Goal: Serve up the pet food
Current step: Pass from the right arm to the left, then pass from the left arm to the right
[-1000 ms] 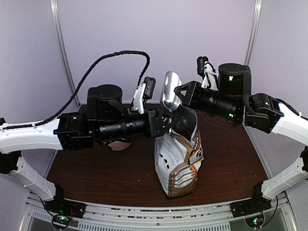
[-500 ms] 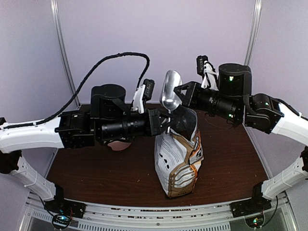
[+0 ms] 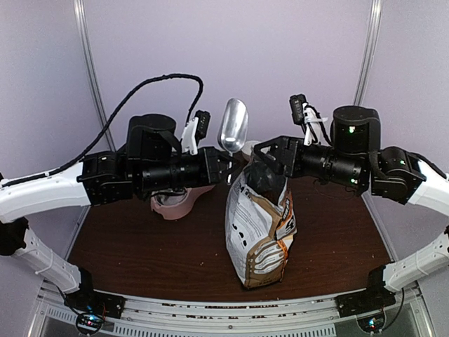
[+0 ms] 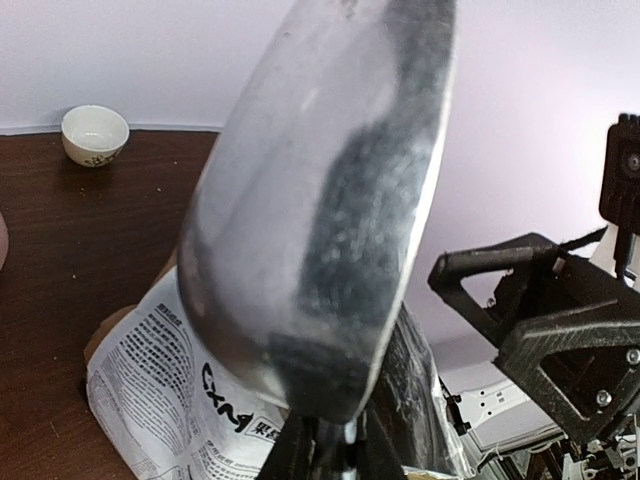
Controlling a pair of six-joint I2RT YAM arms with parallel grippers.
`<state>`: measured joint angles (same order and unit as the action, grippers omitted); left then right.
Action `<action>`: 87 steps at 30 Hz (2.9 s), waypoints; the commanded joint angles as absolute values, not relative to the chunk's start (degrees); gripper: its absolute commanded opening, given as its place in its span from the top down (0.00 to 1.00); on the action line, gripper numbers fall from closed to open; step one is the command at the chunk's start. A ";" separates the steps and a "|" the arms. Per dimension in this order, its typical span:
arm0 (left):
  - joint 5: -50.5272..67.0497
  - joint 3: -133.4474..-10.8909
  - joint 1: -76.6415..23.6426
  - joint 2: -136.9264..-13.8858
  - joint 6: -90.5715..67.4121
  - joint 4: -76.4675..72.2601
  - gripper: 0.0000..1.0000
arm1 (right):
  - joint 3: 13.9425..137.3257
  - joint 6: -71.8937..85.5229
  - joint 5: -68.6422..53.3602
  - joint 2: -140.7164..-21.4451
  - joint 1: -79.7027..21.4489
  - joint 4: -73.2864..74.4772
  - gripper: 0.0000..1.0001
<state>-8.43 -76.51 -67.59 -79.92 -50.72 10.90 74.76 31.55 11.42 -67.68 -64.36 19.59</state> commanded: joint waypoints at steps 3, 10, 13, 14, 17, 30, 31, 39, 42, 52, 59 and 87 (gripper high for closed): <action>-5.25 -76.74 -64.99 -75.95 -49.17 12.34 1.00 | 75.07 28.41 8.53 -64.15 -64.46 26.60 0.33; 3.10 -79.38 -62.82 -73.38 -41.99 23.32 1.00 | 79.32 24.30 2.14 -63.60 -62.96 33.95 0.20; 7.81 -79.65 -62.50 -72.17 -38.39 27.74 1.00 | 81.93 21.68 -1.61 -64.30 -62.18 36.97 0.20; 9.91 -80.01 -62.37 -72.08 -37.14 29.31 1.00 | 83.03 20.84 -2.72 -64.66 -62.02 38.07 0.21; 16.29 -81.68 -62.31 -72.51 -33.29 34.69 1.00 | 86.07 18.20 -5.45 -65.86 -61.90 40.92 0.33; 28.57 -84.59 -62.64 -72.07 -22.66 46.06 1.00 | 92.39 14.51 -16.75 -70.74 -61.61 47.26 0.56; 28.76 -84.67 -62.74 -72.07 -22.21 46.48 1.00 | 92.52 14.50 -17.29 -71.10 -61.62 47.23 0.57; 29.93 -86.85 -62.92 -74.14 -19.88 50.56 1.00 | 92.87 14.93 -21.79 -73.00 -61.65 44.99 0.59; 29.88 -87.03 -63.02 -74.61 -19.60 50.73 1.00 | 92.88 15.06 -23.05 -73.10 -61.66 44.37 0.60; 30.44 -86.75 -63.60 -75.06 -18.42 51.52 1.00 | 92.07 15.02 -22.42 -72.41 -61.61 43.64 0.60; 30.45 -87.61 -65.31 -75.23 -17.34 52.45 1.00 | 91.50 14.95 -22.69 -72.77 -61.70 43.37 0.84; 17.34 -82.90 -65.39 -68.79 -19.08 36.64 0.57 | 78.31 20.09 -13.23 -64.69 -62.06 30.23 1.00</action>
<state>23.66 -84.16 -65.25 -73.28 -18.28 49.58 81.25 15.92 -19.33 -68.03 -62.00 38.11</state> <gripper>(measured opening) 0.287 0.015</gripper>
